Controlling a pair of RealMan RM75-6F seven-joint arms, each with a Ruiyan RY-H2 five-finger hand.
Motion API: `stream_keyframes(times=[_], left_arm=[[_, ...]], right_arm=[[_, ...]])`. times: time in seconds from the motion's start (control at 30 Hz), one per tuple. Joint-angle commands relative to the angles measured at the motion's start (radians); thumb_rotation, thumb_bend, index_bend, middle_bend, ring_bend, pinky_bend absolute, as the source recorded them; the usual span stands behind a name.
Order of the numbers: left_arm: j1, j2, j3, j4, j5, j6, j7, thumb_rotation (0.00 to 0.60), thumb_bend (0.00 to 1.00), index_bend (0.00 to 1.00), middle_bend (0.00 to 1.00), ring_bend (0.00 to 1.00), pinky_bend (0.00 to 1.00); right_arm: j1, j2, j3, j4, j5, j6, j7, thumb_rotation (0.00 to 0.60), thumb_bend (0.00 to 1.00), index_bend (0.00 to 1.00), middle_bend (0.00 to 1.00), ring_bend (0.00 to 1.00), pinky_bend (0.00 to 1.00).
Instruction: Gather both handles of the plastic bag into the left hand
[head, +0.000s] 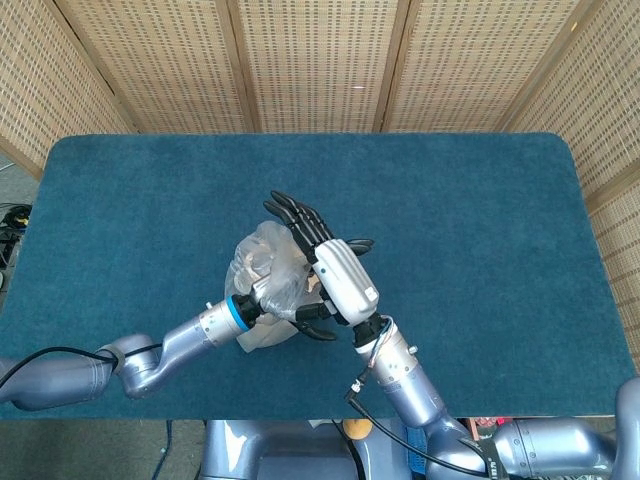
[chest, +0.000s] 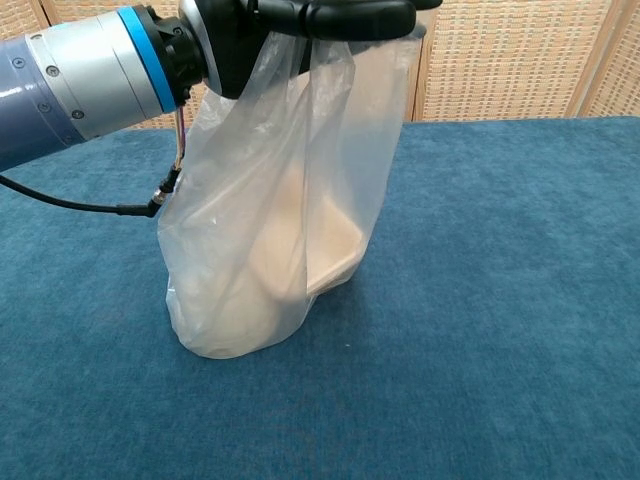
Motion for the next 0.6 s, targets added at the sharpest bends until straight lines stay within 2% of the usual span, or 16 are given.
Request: stream_keyframes(times=[0.03,0.17,0.37,0.6], left_arm=[[0.012,-0.018,-0.003,0.011,0.02,0.045,-0.037,0.6,0.09,0.05,0.0,0.04,0.04],[0.024,-0.036,-0.011,0.018,0.021,0.078,-0.052,0.6,0.09,0.05,0.0,0.07,0.07],[0.025,-0.041,-0.006,0.024,0.014,0.065,-0.063,0.594,0.09,0.05,0.0,0.07,0.07],[0.032,-0.055,-0.017,0.031,-0.002,0.065,-0.058,0.585,0.09,0.05,0.0,0.07,0.07]], right_arm=[[0.001,-0.002,0.007,0.008,0.008,0.004,-0.005,0.6,0.0,0.0,0.0,0.0,0.0],[-0.003,0.001,0.013,0.015,-0.002,0.014,-0.005,0.6,0.0,0.0,0.0,0.0,0.0],[-0.013,0.011,0.028,0.018,-0.025,0.035,-0.004,0.6,0.0,0.0,0.0,0.0,0.0],[-0.03,0.041,-0.008,0.023,-0.106,0.054,-0.06,0.6,0.0,0.0,0.0,0.0,0.0]])
